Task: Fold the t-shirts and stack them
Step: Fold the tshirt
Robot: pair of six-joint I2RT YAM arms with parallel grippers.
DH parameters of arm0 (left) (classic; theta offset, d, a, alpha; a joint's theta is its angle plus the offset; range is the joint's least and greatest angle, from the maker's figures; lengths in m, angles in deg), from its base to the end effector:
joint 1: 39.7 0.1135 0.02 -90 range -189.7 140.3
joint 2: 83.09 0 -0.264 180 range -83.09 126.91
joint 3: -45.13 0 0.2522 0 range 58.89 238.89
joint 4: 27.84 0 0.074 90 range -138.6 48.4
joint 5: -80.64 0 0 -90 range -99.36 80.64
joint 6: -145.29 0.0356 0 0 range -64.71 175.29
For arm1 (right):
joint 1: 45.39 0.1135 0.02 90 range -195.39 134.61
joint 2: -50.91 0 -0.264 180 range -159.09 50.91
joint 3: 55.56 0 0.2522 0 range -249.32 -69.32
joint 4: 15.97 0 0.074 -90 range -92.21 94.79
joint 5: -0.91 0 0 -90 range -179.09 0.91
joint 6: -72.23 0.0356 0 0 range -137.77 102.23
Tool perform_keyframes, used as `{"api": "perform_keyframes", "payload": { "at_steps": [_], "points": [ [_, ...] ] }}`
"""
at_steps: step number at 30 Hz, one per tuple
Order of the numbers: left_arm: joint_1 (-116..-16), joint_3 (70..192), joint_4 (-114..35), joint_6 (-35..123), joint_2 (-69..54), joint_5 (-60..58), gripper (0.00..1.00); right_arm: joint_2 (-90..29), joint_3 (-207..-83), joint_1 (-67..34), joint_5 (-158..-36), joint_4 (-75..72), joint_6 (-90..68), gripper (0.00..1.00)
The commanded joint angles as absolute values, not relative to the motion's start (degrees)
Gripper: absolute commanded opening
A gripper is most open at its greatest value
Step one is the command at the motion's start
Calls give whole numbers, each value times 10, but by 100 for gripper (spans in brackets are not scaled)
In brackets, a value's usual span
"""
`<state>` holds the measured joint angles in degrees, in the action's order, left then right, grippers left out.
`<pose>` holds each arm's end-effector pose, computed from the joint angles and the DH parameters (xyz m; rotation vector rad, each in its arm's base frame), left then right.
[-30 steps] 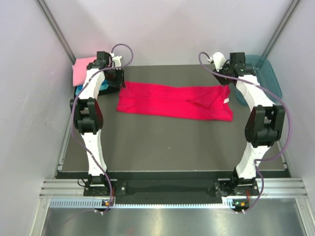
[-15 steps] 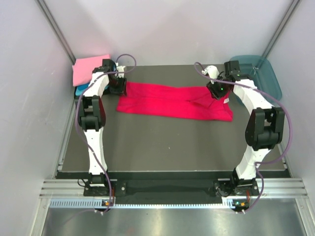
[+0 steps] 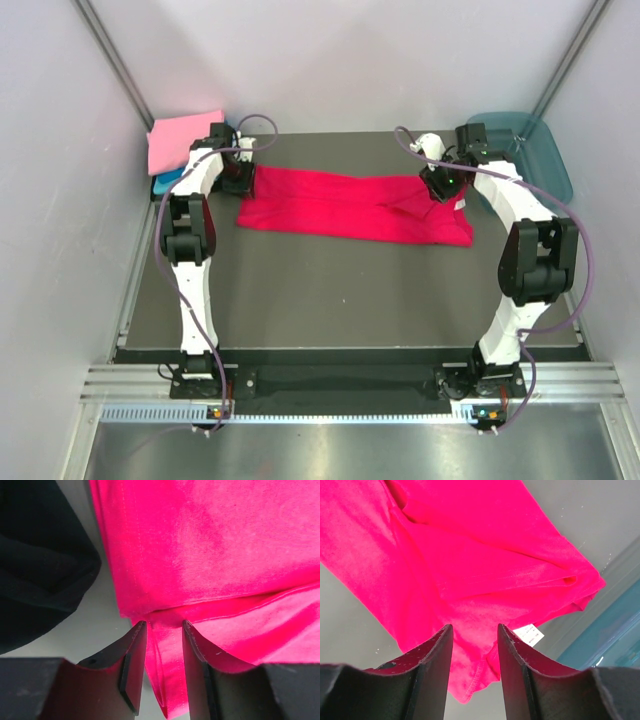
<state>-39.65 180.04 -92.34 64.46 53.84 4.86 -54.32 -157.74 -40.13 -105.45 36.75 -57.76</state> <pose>0.5081 -0.0083 0.1854 0.2844 2.6858 -0.2906 0.3994 0.0468 0.2654 -1.0588 2.2542 0.1127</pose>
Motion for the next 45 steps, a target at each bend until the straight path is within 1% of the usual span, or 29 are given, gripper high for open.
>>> {"api": "perform_keyframes", "payload": {
  "at_steps": [1, 5, 6, 8, 9, 11, 13, 14, 25, 32, 33, 34, 35, 37, 41, 45],
  "points": [
    [-394, 1819, -914, 654, 533, 37, 40, -529, -1591, -395, -1070, 360, -578, 41],
    [-395, 1819, -915, 649, 542, 50, 37, -534, -1595, -392, -1069, 361, -578, 41],
    [-395, 1820, -915, 649, 544, 53, 31, -534, -1596, -393, -1068, 360, -579, 41],
    [-394, 1819, -915, 650, 544, 58, 24, -536, -1597, -393, -1067, 361, -580, 41],
    [-395, 1819, -916, 651, 544, 60, 14, -536, -1597, -392, -1064, 360, -582, 41],
    [-395, 1820, -915, 650, 543, 64, 10, -537, -1596, -393, -1064, 358, -581, 41],
    [-394, 1819, -914, 650, 542, 64, 1, -538, -1594, -393, -1064, 358, -580, 41],
    [-394, 1819, -913, 649, 541, 59, 0, -539, -1596, -392, -1064, 357, -579, 41],
    [-394, 1854, -888, 641, 508, 60, 0, -545, -1601, -390, -1063, 354, -577, 41],
    [-395, 1845, -893, 645, 503, 48, 0, -545, -1598, -390, -1063, 351, -577, 41],
    [-395, 1843, -898, 647, 505, 44, 4, -544, -1597, -389, -1064, 351, -577, 41],
    [-394, 1841, -905, 648, 507, 39, 19, -544, -1597, -389, -1064, 351, -577, 41],
    [-394, 1839, -909, 649, 509, 30, 25, -544, -1598, -389, -1064, 351, -578, 41],
    [-394, 1820, -912, 656, 507, 27, 31, -543, -1596, -388, -1063, 351, -578, 41],
    [-394, 1807, -913, 656, 507, 26, 33, -544, -1593, -389, -1063, 351, -578, 41],
    [-394, 1809, -914, 654, 515, 31, 32, -542, -1592, -389, -1063, 351, -580, 41]
  ]
}}
